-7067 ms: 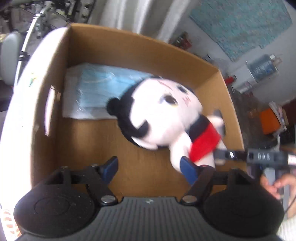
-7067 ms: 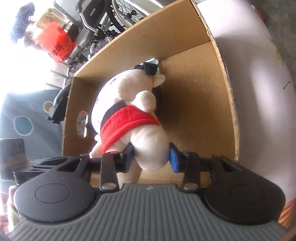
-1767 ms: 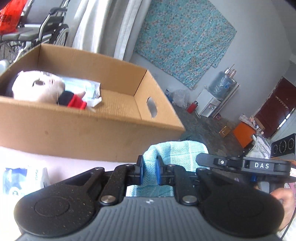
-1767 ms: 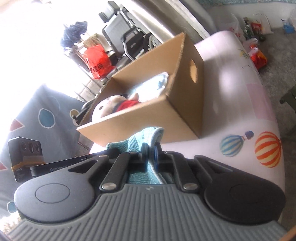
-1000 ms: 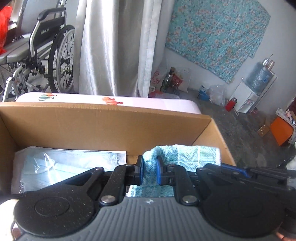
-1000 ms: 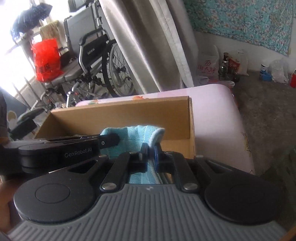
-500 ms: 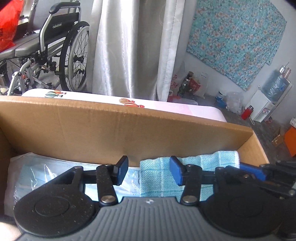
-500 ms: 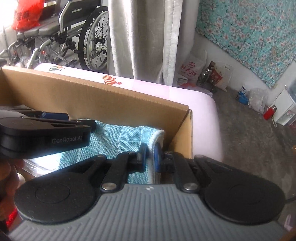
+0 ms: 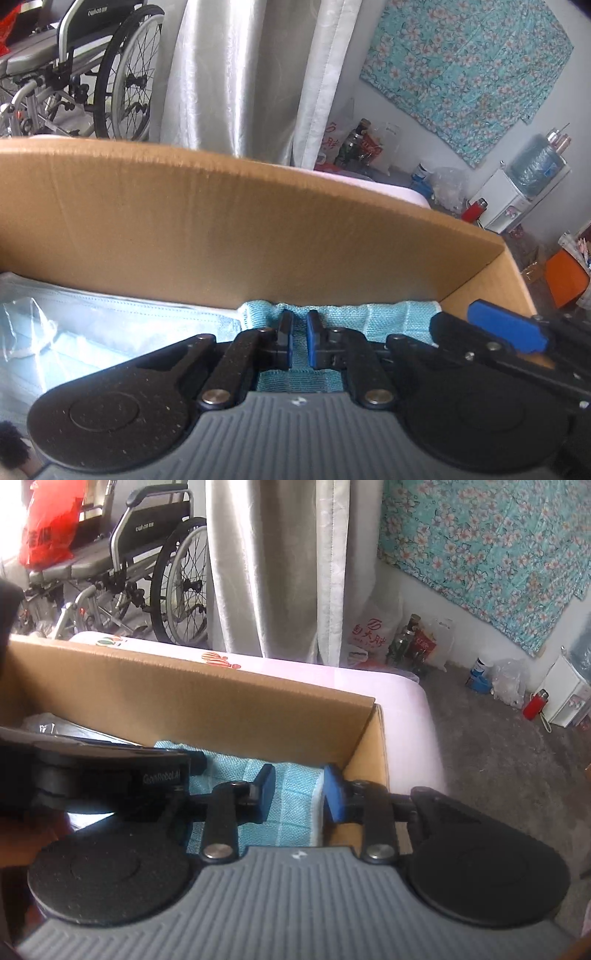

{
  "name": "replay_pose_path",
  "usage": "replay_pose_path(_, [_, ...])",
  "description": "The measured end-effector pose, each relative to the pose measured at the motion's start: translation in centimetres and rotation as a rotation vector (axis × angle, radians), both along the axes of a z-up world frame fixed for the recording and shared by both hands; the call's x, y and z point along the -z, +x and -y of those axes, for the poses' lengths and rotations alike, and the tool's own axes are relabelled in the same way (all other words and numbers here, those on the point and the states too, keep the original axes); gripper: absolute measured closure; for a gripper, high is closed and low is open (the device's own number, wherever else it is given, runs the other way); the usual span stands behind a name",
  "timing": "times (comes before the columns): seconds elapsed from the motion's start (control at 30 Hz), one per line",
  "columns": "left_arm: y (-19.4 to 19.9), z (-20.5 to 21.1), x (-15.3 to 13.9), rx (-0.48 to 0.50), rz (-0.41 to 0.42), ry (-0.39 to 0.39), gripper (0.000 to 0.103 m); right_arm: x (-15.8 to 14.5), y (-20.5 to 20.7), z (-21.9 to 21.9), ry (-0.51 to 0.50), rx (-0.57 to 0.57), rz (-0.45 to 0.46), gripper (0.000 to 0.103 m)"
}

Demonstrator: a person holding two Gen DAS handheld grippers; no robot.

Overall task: Organize soft objects
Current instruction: 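Lift the towel with the left tool, lower it into the box, open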

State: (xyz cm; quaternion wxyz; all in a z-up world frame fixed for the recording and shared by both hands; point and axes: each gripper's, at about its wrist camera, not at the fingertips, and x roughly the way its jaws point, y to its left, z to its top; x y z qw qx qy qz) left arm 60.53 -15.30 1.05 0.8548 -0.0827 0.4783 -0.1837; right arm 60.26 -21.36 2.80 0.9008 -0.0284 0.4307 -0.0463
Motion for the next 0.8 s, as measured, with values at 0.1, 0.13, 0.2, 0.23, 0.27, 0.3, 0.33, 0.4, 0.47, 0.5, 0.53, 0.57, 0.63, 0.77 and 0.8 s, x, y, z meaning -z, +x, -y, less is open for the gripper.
replay_pose_path(0.1, [-0.4, -0.1, 1.0, 0.004, 0.028, -0.002, 0.096, -0.1, -0.4, 0.8, 0.024, -0.012, -0.006, 0.077])
replay_pose_path(0.13, [-0.3, -0.2, 0.8, 0.003, 0.013, -0.004, 0.096, -0.1, -0.6, 0.9, 0.012, -0.024, -0.009, 0.078])
replay_pose_path(0.2, [-0.5, -0.6, 0.1, -0.013, 0.018, -0.044, 0.085, -0.2, -0.7, 0.8, 0.006, -0.03, -0.013, 0.079])
replay_pose_path(0.23, [-0.8, -1.1, -0.2, -0.025, 0.053, -0.106, 0.079, -0.3, -0.6, 0.7, 0.01, -0.036, -0.017, 0.079])
replay_pose_path(0.27, [-0.9, -1.5, -0.3, -0.034, 0.062, -0.16, 0.073, -0.5, -0.6, 0.7, 0.019, -0.037, -0.016, 0.079])
replay_pose_path(0.3, [-0.8, -1.8, 0.0, -0.039, 0.042, -0.22, 0.073, -0.5, -0.6, 0.7, 0.035, -0.033, -0.013, 0.081])
replay_pose_path(0.33, [-0.3, -2.1, 0.6, -0.044, -0.009, -0.306, 0.073, -0.6, -0.6, 0.8, 0.059, -0.02, -0.009, 0.084])
replay_pose_path(0.4, [0.1, -2.0, 1.2, -0.052, -0.055, -0.388, 0.075, -0.8, -0.9, 1.8, 0.125, 0.048, 0.031, 0.091])
replay_pose_path(0.47, [0.4, -0.9, 1.5, -0.035, -0.056, -0.353, 0.076, -1.0, -1.6, 3.7, 0.241, 0.149, 0.093, 0.097])
replay_pose_path(0.5, [0.7, -0.3, 1.8, -0.017, -0.067, -0.315, 0.078, -1.1, -1.7, 4.2, 0.265, 0.167, 0.096, 0.101])
replay_pose_path(0.53, [0.9, 0.4, 2.2, -0.003, -0.085, -0.262, 0.078, -1.0, -1.7, 4.6, 0.27, 0.162, 0.086, 0.102])
replay_pose_path(0.57, [1.0, 0.8, 2.5, 0.0, -0.077, -0.225, 0.088, -1.0, -1.8, 4.8, 0.269, 0.149, 0.078, 0.102])
replay_pose_path(0.63, [1.3, 1.2, 2.4, 0.012, -0.066, -0.19, 0.091, -0.9, -2.0, 5.1, 0.266, 0.133, 0.07, 0.102])
replay_pose_path(0.77, [0.4, 0.8, 1.5, -0.016, -0.038, -0.175, 0.087, -1.0, -2.4, 5.4, 0.274, 0.12, 0.08, 0.102])
replay_pose_path(0.8, [-0.1, 0.5, 1.0, -0.025, -0.022, -0.17, 0.082, -1.2, -2.5, 5.5, 0.28, 0.121, 0.078, 0.102])
